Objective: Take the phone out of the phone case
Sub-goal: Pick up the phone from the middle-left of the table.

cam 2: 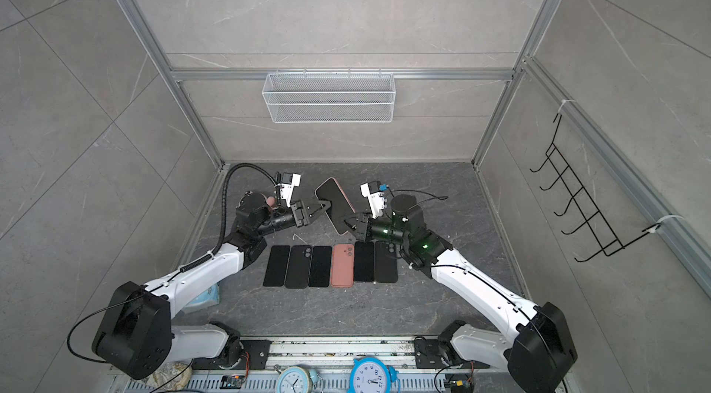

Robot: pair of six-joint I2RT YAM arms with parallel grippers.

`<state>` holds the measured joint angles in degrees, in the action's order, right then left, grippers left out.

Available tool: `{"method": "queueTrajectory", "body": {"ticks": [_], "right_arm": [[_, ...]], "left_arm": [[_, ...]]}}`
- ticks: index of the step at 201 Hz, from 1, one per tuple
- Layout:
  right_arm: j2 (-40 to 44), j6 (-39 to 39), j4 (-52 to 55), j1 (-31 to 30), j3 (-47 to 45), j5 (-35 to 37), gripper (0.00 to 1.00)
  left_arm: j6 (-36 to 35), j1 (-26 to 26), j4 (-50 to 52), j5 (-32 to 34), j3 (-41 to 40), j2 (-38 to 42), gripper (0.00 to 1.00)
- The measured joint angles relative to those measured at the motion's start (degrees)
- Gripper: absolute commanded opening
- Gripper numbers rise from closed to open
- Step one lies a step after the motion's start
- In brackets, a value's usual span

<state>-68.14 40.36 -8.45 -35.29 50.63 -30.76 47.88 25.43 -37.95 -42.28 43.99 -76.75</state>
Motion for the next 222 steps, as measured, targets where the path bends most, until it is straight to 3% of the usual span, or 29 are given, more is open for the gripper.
{"method": "queueTrajectory", "body": {"ticks": [60, 99, 115, 145, 166, 197, 222], "right_arm": [[0.0, 1.1, -1.9, 0.4, -0.2, -0.7, 0.0], [0.0, 1.1, -3.3, 0.7, -0.2, -1.9, 0.0], [-0.3, 1.1, -3.6, 0.9, -0.2, -2.5, 0.11], [-2.0, 1.7, -3.4, 1.2, 0.0, -2.9, 0.5], [-2.6, 1.5, -3.1, 0.9, 0.0, -3.3, 0.64], [-2.5, 1.4, -4.6, 0.9, 0.0, -3.6, 0.77], [-2.1, 2.4, -7.5, 0.9, -0.1, -3.7, 0.8]], "left_arm": [[7.3, -0.1, -9.5, -3.6, -0.5, -2.0, 0.17], [10.6, -0.3, -12.3, -4.6, -0.7, -2.0, 0.01], [11.4, -0.4, -12.7, -4.6, -0.8, -1.9, 0.0], [11.7, -0.4, -12.7, -4.8, -1.0, -1.3, 0.0], [11.1, -0.1, -10.7, -4.6, -2.2, 0.4, 0.0], [8.3, 0.1, -3.1, -1.2, -2.8, 6.3, 0.0], [6.3, 0.1, 2.2, 3.4, -3.4, 11.5, 0.0]]}}
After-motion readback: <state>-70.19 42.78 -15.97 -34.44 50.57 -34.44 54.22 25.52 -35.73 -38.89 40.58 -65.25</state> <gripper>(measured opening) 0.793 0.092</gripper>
